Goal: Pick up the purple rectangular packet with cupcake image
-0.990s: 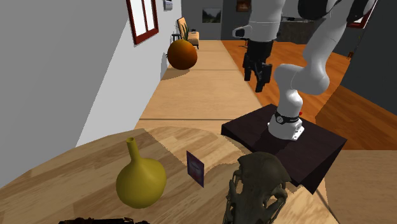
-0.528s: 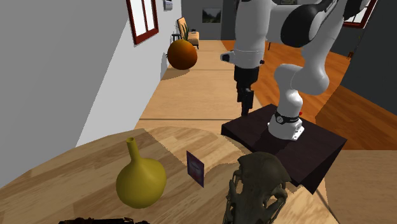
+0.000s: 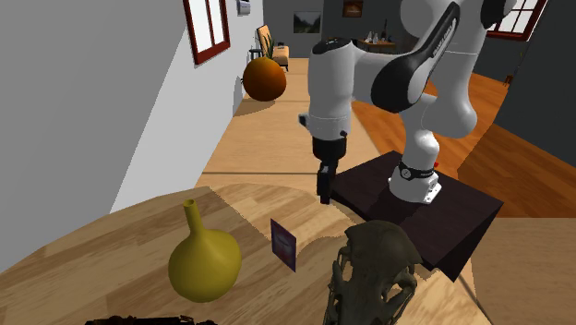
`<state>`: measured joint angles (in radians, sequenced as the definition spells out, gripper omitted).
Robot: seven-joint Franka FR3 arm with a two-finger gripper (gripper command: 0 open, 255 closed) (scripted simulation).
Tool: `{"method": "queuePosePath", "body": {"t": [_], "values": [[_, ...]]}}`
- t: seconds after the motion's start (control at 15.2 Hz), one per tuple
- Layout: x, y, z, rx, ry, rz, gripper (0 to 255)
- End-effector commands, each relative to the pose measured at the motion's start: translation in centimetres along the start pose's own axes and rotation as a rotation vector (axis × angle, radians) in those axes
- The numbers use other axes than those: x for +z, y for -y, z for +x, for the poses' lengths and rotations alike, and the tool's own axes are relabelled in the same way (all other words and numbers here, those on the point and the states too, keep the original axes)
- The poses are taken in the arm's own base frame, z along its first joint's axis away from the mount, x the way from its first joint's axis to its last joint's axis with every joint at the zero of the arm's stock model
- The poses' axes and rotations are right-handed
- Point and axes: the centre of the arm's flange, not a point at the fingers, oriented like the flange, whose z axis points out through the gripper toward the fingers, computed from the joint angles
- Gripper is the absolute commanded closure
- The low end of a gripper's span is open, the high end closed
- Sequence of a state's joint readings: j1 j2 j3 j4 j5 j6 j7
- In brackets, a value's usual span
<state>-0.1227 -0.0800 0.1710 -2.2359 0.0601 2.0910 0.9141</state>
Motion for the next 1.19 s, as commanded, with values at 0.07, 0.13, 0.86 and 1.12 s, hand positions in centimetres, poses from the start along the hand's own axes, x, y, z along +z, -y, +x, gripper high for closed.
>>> {"method": "queuePosePath", "body": {"t": [0.07,0.13,0.86,1.12], "values": [[2.8,2.1,2.3,0.104,0.011,0.013,0],[3.7,2.7,3.1,0.137,0.014,0.017,0],[11.9,6.0,8.9,0.365,0.039,0.045,0],[13.8,6.1,9.1,0.365,0.039,0.045,0]]}}
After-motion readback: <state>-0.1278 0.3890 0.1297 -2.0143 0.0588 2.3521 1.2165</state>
